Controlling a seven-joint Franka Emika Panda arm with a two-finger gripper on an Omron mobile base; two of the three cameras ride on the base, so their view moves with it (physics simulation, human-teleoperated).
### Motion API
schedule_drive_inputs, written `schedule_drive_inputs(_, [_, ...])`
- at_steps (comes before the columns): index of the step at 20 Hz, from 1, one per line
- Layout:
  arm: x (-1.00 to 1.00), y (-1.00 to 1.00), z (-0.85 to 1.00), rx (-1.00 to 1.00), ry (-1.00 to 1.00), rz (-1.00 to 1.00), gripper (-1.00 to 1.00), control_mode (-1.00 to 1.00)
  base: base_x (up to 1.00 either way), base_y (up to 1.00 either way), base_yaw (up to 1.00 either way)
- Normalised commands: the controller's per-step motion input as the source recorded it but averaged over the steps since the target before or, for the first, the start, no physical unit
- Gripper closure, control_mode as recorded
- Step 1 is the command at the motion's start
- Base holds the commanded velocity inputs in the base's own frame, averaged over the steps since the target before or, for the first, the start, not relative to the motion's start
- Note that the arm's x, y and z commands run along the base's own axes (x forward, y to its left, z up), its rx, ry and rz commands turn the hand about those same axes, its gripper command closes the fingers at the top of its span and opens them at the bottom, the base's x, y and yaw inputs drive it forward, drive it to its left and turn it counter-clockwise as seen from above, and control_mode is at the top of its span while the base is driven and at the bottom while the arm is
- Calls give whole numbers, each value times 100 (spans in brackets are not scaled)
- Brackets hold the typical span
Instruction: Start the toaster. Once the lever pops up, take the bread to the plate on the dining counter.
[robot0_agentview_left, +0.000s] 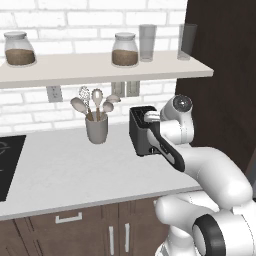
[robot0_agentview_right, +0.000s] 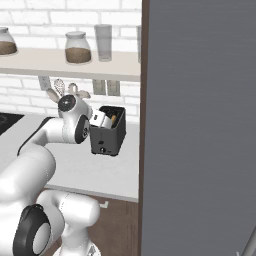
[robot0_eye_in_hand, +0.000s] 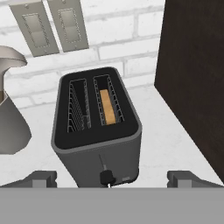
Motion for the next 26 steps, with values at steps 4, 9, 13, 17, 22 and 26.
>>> schedule_drive_inputs(4, [0, 0, 0, 0, 0, 0, -100, -100, 0, 0, 0])
schedule_drive_inputs(9, [0, 0, 0, 0, 0, 0, -100, -100, 0, 0, 0])
schedule_drive_inputs(13, [0, 0, 0, 0, 0, 0, -100, -100, 0, 0, 0])
schedule_drive_inputs(17, [0, 0, 0, 0, 0, 0, -100, -100, 0, 0, 0])
schedule_drive_inputs(22, [0, 0, 0, 0, 0, 0, -100, -100, 0, 0, 0])
schedule_drive_inputs(26, [0, 0, 0, 0, 0, 0, -100, -100, 0, 0, 0])
